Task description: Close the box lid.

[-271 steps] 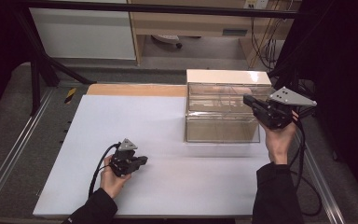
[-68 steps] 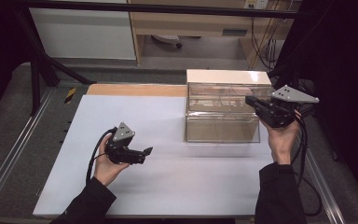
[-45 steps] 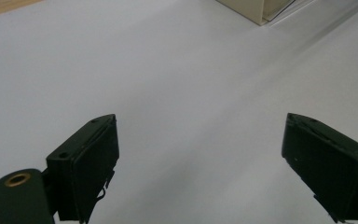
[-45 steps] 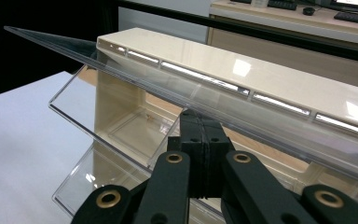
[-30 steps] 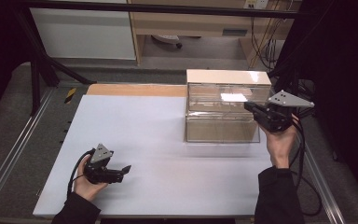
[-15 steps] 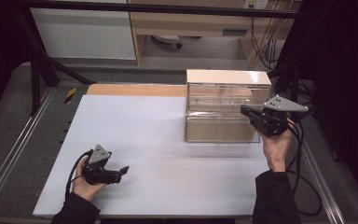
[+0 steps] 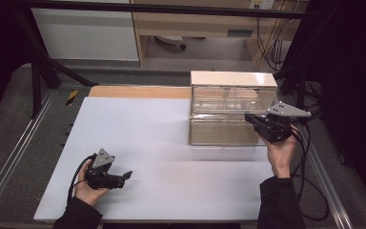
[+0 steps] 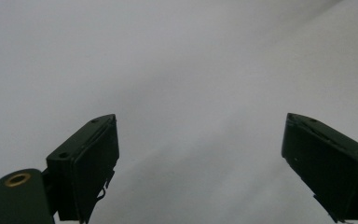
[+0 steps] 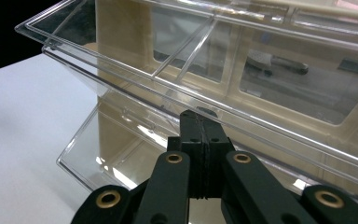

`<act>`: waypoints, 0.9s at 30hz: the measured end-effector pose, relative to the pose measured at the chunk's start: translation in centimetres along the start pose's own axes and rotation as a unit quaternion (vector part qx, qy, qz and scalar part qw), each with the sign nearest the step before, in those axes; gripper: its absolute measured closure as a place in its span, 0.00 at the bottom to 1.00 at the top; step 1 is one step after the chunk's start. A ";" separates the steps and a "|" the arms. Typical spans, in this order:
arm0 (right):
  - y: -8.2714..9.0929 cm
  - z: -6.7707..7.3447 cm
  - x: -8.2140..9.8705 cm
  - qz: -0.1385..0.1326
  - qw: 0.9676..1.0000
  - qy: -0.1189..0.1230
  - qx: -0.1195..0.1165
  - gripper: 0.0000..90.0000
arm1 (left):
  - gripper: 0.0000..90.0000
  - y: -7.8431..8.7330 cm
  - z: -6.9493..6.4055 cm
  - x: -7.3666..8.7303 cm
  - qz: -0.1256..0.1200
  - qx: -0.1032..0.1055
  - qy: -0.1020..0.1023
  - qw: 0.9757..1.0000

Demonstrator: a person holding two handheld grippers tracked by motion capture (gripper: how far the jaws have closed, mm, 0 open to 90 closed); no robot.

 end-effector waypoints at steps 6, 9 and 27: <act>0.1 -0.1 0.7 0.011 1.000 0.005 0.002 1.00 | 0.12 0.0 0.0 0.1 0.003 0.000 0.001 1.000; 0.4 0.0 1.0 0.010 1.000 0.006 0.000 1.00 | 0.12 -0.1 0.0 0.1 0.002 0.000 0.001 1.000; 1.2 2.9 4.6 0.031 0.998 0.008 -0.049 0.54 | 0.12 -0.2 0.2 0.4 0.011 -0.002 0.000 1.000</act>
Point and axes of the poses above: each handheld gripper's, and its own axes: y roughly backward along the jaws, x roughly out of its underside, z roughly to its left, the point moved 5 cm from there along -y, roughly forward along the jaws, and after that the axes turned 15 degrees about x, right-handed, at the moved point
